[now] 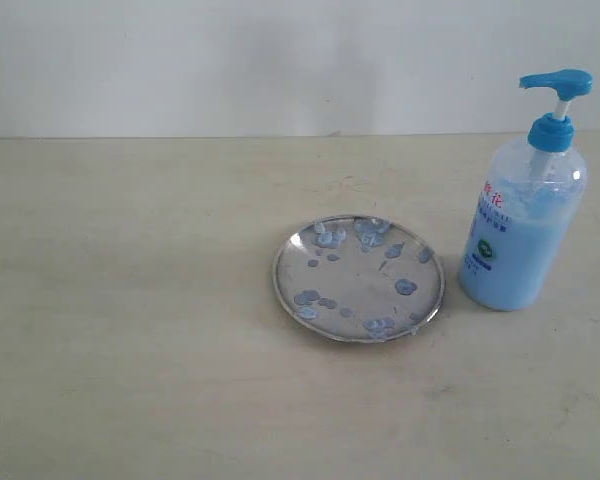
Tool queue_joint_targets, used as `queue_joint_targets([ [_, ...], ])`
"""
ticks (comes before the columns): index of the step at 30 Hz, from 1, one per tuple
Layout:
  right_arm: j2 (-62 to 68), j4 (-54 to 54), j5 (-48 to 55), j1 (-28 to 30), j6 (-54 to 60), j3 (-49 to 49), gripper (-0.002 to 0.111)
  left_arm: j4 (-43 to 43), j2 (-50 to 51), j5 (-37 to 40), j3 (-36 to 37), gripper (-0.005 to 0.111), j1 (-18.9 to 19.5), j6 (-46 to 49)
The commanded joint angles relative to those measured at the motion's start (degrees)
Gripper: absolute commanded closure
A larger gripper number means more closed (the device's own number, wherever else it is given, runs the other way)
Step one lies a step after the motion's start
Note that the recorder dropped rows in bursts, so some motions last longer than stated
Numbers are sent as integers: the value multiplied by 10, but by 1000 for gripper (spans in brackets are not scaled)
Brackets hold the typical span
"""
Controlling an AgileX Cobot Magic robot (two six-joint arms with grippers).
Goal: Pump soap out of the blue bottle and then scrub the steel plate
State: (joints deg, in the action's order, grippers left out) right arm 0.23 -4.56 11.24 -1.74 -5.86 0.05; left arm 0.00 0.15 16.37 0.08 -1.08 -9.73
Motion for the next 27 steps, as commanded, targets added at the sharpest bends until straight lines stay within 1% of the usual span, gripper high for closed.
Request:
queue_joint_targets([
  [1, -2, -186, -141, -1, -184, 0, 109, 0, -2, -4, -1, 102, -1, 3],
  [3, -2, -208, -172, -1, -237, 0, 109, 0, -2, -2, -1, 102, -1, 3],
  [4, -2, -207, -177, -1, -242, 0, 109, 0, -2, -2, -1, 102, -1, 3],
  [16, -2, -205, -184, -1, -230, 0, 109, 0, -2, -2, -1, 102, -1, 3],
  [18, -2, -126, -183, -1, -153, -3, 105, 0, -2, -2, -1, 102, -1, 3],
  [19, -2, -48, -184, -1, -87, -33, 100, 0, -2, -2, -1, 102, -1, 3],
  [20, -2, -26, -184, -1, -60, -48, 98, 0, -2, -2, -1, 102, -1, 3],
  [23, 52, 11, -183, -1, 28, -89, 89, 0, -2, -2, -1, 102, -1, 3],
  [25, 118, 22, -182, -1, 63, -100, 82, 0, -2, -2, -1, 102, -1, 3],
  [26, 186, 25, -182, -1, 69, -101, 74, 0, -2, -2, -1, 102, -1, 3],
  [27, 224, 26, -181, -1, 69, -101, 69, 0, -2, -2, -1, 102, -1, 3],
])
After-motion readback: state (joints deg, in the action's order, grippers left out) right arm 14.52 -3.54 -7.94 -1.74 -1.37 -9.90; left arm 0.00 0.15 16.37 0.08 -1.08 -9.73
